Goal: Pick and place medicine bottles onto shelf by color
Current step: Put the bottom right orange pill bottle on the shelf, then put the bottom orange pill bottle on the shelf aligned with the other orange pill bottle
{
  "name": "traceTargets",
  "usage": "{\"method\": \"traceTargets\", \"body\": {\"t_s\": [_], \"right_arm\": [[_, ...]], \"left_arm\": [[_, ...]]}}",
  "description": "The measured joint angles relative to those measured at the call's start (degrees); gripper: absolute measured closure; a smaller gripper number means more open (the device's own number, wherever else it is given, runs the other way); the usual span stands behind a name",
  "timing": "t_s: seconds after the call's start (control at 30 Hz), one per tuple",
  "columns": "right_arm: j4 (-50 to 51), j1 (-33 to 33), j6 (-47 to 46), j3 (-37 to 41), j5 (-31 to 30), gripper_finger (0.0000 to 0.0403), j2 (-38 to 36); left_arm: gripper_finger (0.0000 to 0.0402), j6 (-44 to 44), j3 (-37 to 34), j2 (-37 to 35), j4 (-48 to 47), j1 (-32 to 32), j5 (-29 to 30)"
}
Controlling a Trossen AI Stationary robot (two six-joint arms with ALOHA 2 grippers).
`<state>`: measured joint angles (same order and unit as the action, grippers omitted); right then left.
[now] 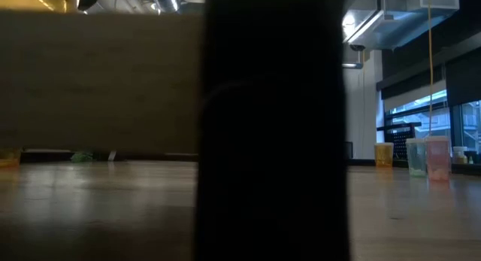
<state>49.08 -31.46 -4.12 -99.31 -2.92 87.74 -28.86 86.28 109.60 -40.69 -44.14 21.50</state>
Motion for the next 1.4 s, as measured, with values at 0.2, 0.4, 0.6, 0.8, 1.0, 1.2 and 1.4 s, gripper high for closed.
{"method": "traceTargets", "body": {"t_s": [0.2, 0.4, 0.6, 0.8, 1.0, 1.2, 1.4], "right_arm": [[0.0, 0.0, 0.1, 0.0, 0.0, 0.0139, 0.0], [0.0, 0.0, 0.0, 0.0, 0.0, 0.0139, 0.0], [0.0, 0.0, 0.0, 0.0, 0.0, 0.0139, 0.0], [0.0, 0.0, 0.0, 0.0, 0.0, 0.0139, 0.0], [0.0, 0.0, 0.0, 0.0, 0.0, 0.0139, 0.0], [0.0, 0.0, 0.0, 0.0, 0.0, 0.0139, 0.0], [0.0, 0.0, 0.0, 0.0, 0.0, 0.0139, 0.0]], "left_arm": [[0.0180, -1.0, 0.0, 0.0, -0.1, 0.3, 0.0], [0.0156, -1.1, 0.0, 0.0, -0.2, 0.3, 0.0], [0.0119, -1.0, 0.0, -0.4, -0.2, 0.6, 0.1], [0.0091, -1.0, 0.0, -0.6, -0.8, 1.1, 0.3], [0.0092, -0.5, 3.0, -0.6, -2.6, 1.3, 0.3], [0.0093, 0.1, 8.5, -0.6, -10.8, 1.3, 2.1], [0.0094, -0.6, 14.9, -0.7, -19.3, 1.5, 6.8]]}}
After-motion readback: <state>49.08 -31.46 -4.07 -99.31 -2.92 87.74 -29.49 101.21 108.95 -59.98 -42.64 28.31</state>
